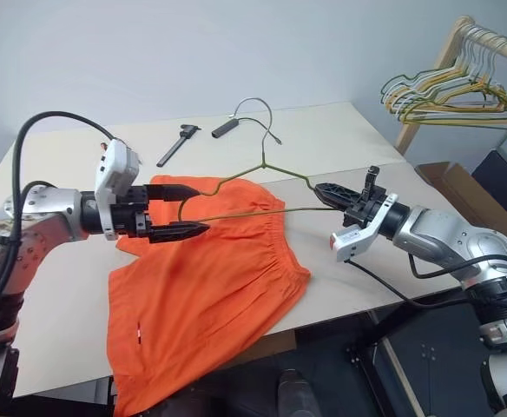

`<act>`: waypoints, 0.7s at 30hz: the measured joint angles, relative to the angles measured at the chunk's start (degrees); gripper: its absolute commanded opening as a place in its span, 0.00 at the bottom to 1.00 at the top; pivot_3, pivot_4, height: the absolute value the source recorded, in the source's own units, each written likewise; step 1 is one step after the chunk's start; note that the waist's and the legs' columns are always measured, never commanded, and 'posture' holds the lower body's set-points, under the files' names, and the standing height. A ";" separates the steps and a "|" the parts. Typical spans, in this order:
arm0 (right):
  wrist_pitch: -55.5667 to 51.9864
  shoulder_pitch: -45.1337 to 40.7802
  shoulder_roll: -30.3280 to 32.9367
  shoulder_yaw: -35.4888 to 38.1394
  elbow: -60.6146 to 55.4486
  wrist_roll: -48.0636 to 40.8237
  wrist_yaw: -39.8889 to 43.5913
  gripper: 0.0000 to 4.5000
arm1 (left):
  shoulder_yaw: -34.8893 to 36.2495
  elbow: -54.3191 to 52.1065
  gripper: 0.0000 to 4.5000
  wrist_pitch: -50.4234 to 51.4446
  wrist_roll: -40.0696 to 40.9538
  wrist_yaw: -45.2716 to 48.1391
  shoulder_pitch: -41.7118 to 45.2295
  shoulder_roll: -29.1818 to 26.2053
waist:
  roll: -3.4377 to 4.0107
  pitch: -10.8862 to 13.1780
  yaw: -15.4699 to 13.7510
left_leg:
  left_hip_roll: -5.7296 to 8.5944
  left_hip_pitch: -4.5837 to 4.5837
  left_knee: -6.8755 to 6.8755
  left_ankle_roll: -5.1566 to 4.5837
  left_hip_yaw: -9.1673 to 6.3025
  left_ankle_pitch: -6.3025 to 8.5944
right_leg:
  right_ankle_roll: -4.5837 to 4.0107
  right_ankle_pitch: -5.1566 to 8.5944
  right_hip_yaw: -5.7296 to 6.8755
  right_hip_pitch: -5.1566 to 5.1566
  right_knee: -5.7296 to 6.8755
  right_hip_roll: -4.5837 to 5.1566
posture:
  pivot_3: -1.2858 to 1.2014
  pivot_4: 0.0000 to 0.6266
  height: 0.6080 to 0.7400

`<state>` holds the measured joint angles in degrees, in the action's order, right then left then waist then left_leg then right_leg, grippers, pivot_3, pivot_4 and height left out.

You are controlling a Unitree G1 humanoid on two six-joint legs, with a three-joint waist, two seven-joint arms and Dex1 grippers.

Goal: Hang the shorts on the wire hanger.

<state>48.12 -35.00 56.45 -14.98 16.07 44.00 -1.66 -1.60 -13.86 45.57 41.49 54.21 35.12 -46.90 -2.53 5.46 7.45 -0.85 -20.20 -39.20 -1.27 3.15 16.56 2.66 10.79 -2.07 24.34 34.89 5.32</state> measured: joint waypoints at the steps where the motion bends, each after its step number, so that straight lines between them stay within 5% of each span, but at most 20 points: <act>1: 0.20 0.01 0.00 0.04 -0.01 0.01 -0.01 0.01 | -0.32 0.49 0.96 0.42 -0.40 0.06 0.49 0.08 | 0.00 0.00 0.22 | 0.00 0.00 0.00 0.00 0.00 0.00 | 0.00 0.00 0.00 0.00 0.00 0.00 | 0.45 0.06 1.00; 13: 0.32 2.75 0.52 2.28 -0.19 0.48 -0.06 0.01 | 9.77 5.47 0.96 0.69 8.19 10.48 0.85 1.29 | 0.03 -0.08 3.70 | 0.03 0.05 0.00 -0.01 -0.03 0.01 | 0.06 0.00 -0.13 -0.01 0.07 0.05 | 0.45 0.05 1.00; 21: 2.05 2.68 0.48 3.20 -1.10 0.47 -1.08 0.01 | 2.96 8.72 0.96 -1.46 -1.60 5.48 1.86 2.75 | 0.02 -0.13 4.65 | 0.10 0.06 -0.08 -0.01 -0.03 0.01 | 0.19 -0.10 -0.21 -0.06 0.08 0.09 | 0.45 0.05 1.00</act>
<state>50.17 -32.33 56.93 -11.77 14.97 44.47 -2.74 1.37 -5.14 44.11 39.90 59.69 36.98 -44.15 -2.51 5.33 12.09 -0.75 -20.14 -39.29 -1.27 3.12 16.57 2.85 10.68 -2.28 24.28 34.97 5.41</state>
